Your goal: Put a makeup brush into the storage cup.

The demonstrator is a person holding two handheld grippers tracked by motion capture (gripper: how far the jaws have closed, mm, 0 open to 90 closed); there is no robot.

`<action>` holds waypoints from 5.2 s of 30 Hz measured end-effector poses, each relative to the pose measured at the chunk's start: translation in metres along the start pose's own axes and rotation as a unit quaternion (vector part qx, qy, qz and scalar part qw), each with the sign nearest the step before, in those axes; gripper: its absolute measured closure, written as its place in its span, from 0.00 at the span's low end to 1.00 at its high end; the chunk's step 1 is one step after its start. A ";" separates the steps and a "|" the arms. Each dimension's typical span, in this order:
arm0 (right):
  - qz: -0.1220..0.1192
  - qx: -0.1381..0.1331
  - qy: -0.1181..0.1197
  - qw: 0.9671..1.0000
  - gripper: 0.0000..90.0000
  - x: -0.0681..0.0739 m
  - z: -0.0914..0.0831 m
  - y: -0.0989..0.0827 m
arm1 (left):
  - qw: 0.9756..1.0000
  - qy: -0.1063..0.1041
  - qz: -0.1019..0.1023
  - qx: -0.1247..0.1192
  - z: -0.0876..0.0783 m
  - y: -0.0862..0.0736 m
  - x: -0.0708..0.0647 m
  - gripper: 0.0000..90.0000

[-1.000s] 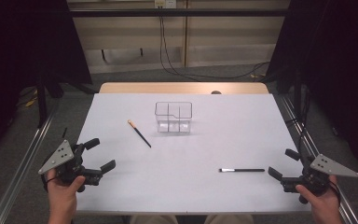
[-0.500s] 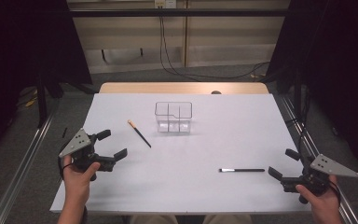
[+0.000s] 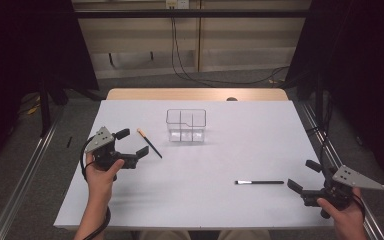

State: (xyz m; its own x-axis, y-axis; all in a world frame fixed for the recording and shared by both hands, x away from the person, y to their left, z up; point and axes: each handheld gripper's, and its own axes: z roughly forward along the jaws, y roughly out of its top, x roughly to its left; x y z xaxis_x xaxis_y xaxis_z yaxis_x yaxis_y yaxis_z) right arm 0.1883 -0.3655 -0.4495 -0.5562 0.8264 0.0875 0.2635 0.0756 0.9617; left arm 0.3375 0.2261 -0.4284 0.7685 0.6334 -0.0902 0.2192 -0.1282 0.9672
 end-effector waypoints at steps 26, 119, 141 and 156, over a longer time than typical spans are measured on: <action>-0.003 0.003 0.004 1.000 0.01 0.001 0.001 0.000 | 0.999 0.033 -0.022 -0.003 0.035 0.002 0.014 0.00; 0.000 0.007 0.012 1.000 0.02 -0.002 0.004 -0.003 | 0.859 0.226 -0.154 0.433 0.112 0.006 0.047 0.58; -0.002 0.011 0.014 1.000 0.02 -0.003 0.004 -0.003 | 0.841 0.234 -0.184 0.451 0.109 0.009 0.049 0.87; -0.006 0.014 0.017 1.000 0.02 -0.002 0.005 -0.003 | 0.828 0.193 -0.199 0.487 0.103 0.011 0.053 0.89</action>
State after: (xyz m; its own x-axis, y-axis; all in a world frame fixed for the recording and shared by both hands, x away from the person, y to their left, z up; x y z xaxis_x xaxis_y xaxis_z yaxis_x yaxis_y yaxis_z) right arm 0.1928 -0.3642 -0.4541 -0.5858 0.8059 0.0858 0.2784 0.1007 0.9552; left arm 0.4429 0.1795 -0.4472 0.3102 0.9463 -0.0908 0.9344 -0.2859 0.2125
